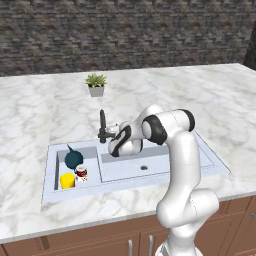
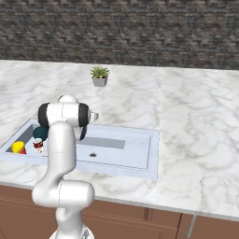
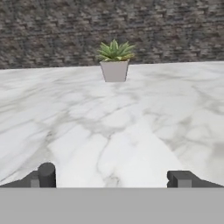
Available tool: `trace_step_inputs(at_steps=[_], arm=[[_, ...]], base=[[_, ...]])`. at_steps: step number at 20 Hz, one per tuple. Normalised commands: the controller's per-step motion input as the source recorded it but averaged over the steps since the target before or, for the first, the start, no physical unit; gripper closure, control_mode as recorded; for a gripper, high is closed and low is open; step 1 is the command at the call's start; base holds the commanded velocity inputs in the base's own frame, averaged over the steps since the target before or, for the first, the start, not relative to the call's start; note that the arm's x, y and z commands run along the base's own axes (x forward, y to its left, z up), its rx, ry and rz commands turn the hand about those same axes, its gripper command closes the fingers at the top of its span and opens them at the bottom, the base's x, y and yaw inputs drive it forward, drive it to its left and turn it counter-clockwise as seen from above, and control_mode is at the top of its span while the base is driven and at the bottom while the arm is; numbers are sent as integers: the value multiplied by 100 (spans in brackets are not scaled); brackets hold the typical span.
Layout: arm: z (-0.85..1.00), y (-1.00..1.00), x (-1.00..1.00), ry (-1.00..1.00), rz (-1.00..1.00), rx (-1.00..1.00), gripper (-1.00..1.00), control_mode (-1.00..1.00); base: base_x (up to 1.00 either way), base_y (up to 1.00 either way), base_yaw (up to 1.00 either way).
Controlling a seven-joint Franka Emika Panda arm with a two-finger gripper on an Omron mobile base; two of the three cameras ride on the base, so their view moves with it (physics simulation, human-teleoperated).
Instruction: Pick the cup and teapot and place them in the sink. Then turn on the water.
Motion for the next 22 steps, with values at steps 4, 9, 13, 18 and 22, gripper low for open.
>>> trace_step_inputs(at_steps=[4, 9, 13, 18, 22], arm=[[0, -99, 0, 0, 0, 2, -100, -100], [0, -100, 0, 0, 0, 3, -100, -100], [0, -95, 0, 0, 0, 3, -100, -100], [0, -81, 0, 0, 0, 3, -100, -100], [0, -70, 0, 0, 0, 2, -100, -100]], base=[[0, 0, 0], [0, 0, 0], [0, 0, 0], [0, 0, 0], [0, 0, 0]])
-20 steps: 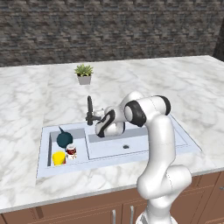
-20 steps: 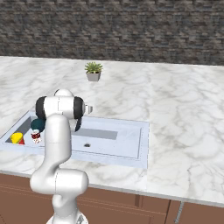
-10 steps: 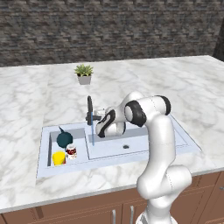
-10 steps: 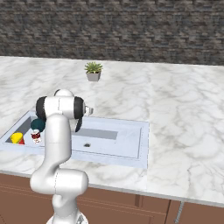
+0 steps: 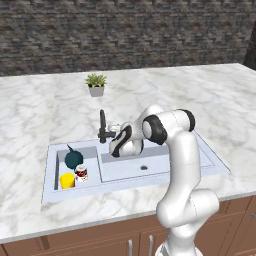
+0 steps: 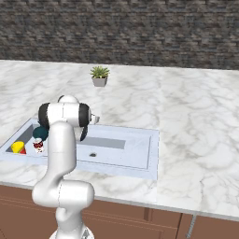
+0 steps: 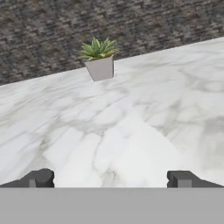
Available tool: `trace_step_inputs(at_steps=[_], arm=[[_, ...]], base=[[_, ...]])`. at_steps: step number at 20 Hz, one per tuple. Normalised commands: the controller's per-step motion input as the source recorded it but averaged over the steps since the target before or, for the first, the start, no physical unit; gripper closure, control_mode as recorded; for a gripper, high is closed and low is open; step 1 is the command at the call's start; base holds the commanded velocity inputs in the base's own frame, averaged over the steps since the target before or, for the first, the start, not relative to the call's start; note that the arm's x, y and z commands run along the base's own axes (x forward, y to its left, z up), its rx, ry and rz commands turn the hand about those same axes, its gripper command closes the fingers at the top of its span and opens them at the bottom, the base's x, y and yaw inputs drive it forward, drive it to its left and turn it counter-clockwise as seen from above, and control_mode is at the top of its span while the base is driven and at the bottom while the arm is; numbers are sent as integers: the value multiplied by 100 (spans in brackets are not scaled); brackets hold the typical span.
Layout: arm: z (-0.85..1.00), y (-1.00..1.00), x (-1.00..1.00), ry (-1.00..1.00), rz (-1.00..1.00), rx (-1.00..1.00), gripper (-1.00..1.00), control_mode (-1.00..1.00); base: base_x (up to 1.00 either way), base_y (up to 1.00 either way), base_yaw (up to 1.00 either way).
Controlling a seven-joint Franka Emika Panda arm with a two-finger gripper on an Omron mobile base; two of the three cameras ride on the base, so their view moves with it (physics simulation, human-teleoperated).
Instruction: Pick the cup and teapot and place them in the sink. Then turn on the water.
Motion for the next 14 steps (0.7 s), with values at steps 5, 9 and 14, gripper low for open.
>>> trace_step_inputs(at_steps=[5, 9, 14], arm=[[0, -57, 0, 0, 0, 1, -100, -100], [0, -59, 0, 0, 0, 2, -100, -100], [0, -76, 0, 0, 0, 1, -100, -100]], base=[[0, 0, 0], [0, 0, 0], [0, 0, 0]])
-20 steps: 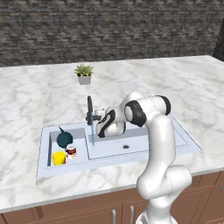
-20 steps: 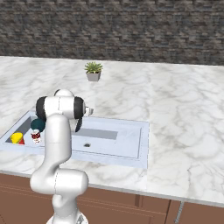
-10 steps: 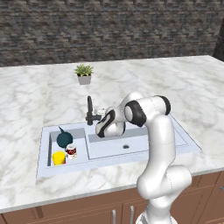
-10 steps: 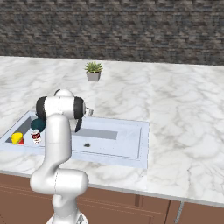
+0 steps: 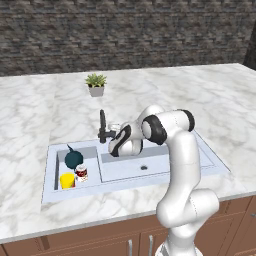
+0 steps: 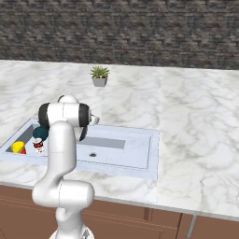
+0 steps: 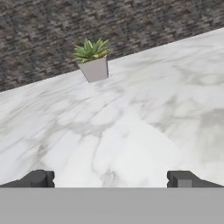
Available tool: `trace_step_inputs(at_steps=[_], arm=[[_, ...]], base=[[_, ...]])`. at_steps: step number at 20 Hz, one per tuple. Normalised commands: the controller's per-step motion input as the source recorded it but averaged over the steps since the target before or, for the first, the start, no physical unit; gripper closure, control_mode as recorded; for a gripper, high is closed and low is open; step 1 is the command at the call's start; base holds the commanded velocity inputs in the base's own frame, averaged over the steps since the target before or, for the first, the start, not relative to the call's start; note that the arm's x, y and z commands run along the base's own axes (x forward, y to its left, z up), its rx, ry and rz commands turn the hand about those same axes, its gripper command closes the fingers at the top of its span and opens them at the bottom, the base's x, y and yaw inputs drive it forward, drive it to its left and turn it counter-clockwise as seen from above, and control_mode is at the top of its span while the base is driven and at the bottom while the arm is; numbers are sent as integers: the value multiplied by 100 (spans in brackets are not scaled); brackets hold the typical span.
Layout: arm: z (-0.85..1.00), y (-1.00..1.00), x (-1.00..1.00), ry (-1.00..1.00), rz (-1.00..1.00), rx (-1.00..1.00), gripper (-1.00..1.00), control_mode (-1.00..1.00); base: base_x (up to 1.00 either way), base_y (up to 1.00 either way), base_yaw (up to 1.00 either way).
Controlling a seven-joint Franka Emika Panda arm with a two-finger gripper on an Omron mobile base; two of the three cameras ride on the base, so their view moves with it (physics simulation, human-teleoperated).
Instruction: Pick the cup and teapot and place them in the sink. Then turn on the water.
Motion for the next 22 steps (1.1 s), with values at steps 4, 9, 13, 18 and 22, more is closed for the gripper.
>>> trace_step_inputs(at_steps=[4, 9, 13, 18, 22], arm=[[0, -87, 0, 0, 0, 2, -100, -100], [0, -99, 9, 0, 0, 4, -100, -100], [0, -92, 8, 0, 0, 4, -100, -100], [2, -3, 0, 0, -6, 0, -100, -100], [1, 0, 0, 0, -2, 0, -100, -100]], base=[[0, 0, 0], [0, 0, 0], [0, 0, 0], [0, 0, 0], [0, 0, 0]])
